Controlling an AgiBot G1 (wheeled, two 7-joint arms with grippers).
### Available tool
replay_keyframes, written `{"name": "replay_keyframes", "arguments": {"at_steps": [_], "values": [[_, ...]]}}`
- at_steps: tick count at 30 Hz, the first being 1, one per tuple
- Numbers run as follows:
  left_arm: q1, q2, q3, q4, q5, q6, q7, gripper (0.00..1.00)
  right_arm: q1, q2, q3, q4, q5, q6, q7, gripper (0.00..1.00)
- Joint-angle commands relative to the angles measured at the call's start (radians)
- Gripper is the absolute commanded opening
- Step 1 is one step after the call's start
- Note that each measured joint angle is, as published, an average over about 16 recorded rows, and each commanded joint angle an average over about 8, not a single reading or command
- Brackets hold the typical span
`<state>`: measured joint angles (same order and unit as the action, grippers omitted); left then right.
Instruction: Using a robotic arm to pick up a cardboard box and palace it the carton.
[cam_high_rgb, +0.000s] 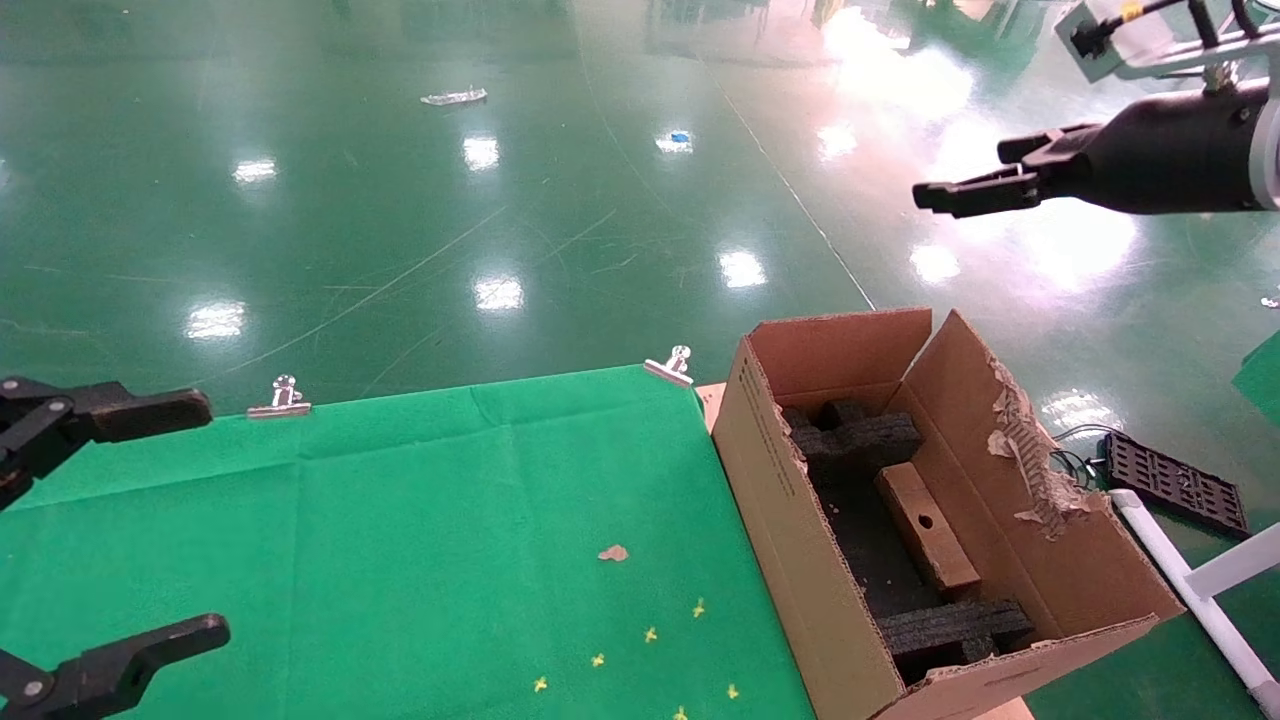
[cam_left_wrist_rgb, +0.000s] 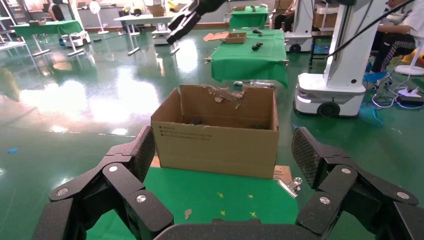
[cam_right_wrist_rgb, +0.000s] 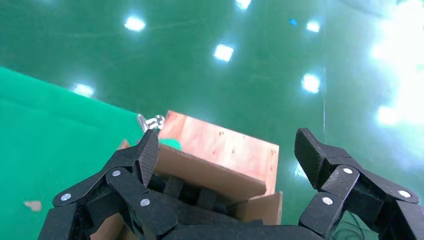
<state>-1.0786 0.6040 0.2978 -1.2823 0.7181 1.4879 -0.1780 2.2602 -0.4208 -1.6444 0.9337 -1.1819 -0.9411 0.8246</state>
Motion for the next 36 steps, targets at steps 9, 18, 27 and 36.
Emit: {"name": "replay_keyframes", "arguments": {"at_steps": [9, 18, 27, 36], "values": [[0.0, 0.0, 0.001, 0.001, 0.0, 0.0, 0.0, 1.0, -0.15, -0.006, 0.196, 0.088, 0.066, -0.062, -0.088, 1.0], [0.0, 0.0, 0.001, 0.001, -0.001, 0.0, 0.001, 1.0, -0.339, -0.039, 0.41, 0.136, 0.137, -0.152, -0.189, 1.0], [-0.001, 0.0, 0.002, 0.001, -0.001, 0.0, 0.001, 1.0, -0.526, -0.073, 0.62, 0.183, 0.206, -0.241, -0.288, 1.0], [-0.001, -0.001, 0.002, 0.001, -0.001, 0.0, 0.001, 1.0, -0.712, -0.106, 0.83, 0.231, 0.275, -0.329, -0.386, 1.0]]}}
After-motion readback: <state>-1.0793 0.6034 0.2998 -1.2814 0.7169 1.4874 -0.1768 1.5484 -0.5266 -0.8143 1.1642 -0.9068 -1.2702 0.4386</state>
